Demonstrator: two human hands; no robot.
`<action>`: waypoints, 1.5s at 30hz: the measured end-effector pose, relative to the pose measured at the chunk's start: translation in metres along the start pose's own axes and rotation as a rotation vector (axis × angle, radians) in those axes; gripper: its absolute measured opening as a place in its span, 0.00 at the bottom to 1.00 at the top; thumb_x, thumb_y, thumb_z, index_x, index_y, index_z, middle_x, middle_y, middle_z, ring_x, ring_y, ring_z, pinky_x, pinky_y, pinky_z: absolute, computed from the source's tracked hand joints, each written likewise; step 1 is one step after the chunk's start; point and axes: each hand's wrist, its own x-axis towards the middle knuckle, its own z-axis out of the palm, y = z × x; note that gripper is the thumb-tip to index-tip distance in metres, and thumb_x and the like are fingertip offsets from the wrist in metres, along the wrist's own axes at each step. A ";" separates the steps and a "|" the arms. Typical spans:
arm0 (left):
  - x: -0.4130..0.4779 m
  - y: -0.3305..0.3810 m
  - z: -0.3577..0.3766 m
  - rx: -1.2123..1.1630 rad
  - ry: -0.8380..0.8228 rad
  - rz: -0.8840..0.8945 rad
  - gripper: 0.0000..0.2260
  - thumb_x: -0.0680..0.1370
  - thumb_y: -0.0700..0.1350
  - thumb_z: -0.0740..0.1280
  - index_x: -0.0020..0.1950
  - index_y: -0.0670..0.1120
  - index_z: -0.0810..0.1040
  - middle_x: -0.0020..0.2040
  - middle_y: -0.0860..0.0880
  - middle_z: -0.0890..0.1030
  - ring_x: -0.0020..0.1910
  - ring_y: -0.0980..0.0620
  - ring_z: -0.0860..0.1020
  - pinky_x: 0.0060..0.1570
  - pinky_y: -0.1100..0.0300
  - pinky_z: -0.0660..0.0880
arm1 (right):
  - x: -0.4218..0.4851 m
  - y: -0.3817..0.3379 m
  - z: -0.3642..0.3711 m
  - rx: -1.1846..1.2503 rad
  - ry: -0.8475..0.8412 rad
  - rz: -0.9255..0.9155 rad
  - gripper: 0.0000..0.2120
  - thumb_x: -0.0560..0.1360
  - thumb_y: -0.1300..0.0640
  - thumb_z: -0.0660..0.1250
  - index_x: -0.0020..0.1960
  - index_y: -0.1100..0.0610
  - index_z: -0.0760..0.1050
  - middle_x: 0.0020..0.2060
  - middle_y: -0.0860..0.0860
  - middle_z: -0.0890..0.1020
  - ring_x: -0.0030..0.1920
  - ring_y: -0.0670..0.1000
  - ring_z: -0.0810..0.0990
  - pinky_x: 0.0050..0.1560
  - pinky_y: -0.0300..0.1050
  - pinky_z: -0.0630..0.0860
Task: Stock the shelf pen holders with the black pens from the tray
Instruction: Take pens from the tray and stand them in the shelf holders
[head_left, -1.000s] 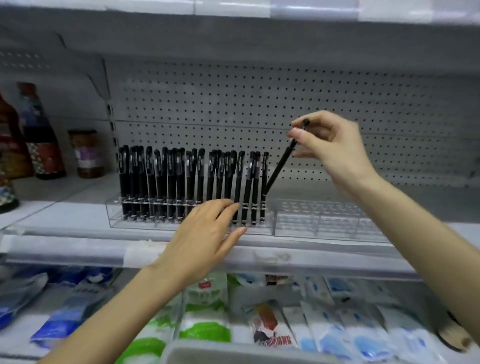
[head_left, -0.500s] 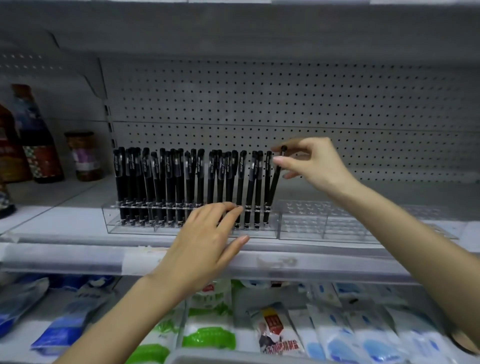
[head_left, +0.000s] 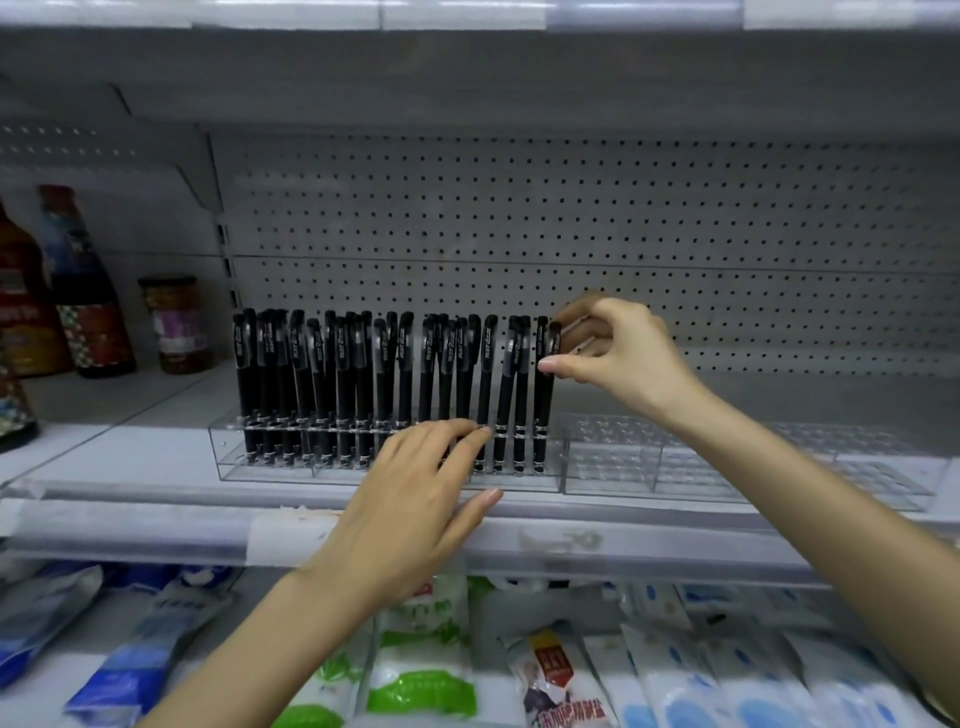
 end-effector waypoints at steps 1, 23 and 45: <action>0.000 0.000 0.000 0.005 -0.004 0.000 0.25 0.81 0.59 0.50 0.67 0.45 0.74 0.61 0.50 0.77 0.60 0.54 0.72 0.60 0.57 0.71 | -0.002 0.000 0.000 -0.007 -0.006 -0.001 0.16 0.65 0.53 0.78 0.48 0.48 0.75 0.38 0.45 0.82 0.39 0.45 0.81 0.52 0.52 0.79; -0.282 0.064 0.034 -0.586 -0.235 -0.812 0.27 0.81 0.61 0.51 0.77 0.52 0.59 0.77 0.60 0.57 0.74 0.68 0.52 0.70 0.74 0.48 | -0.258 0.042 0.178 0.117 -0.615 0.279 0.18 0.73 0.51 0.71 0.61 0.52 0.74 0.56 0.47 0.79 0.55 0.44 0.77 0.58 0.45 0.75; -0.309 0.076 0.050 -0.696 -0.326 -0.884 0.30 0.79 0.61 0.50 0.79 0.51 0.49 0.77 0.61 0.50 0.75 0.67 0.48 0.70 0.74 0.46 | -0.293 0.076 0.246 -0.242 -0.760 0.145 0.38 0.71 0.42 0.69 0.75 0.55 0.59 0.64 0.50 0.69 0.66 0.52 0.64 0.65 0.45 0.59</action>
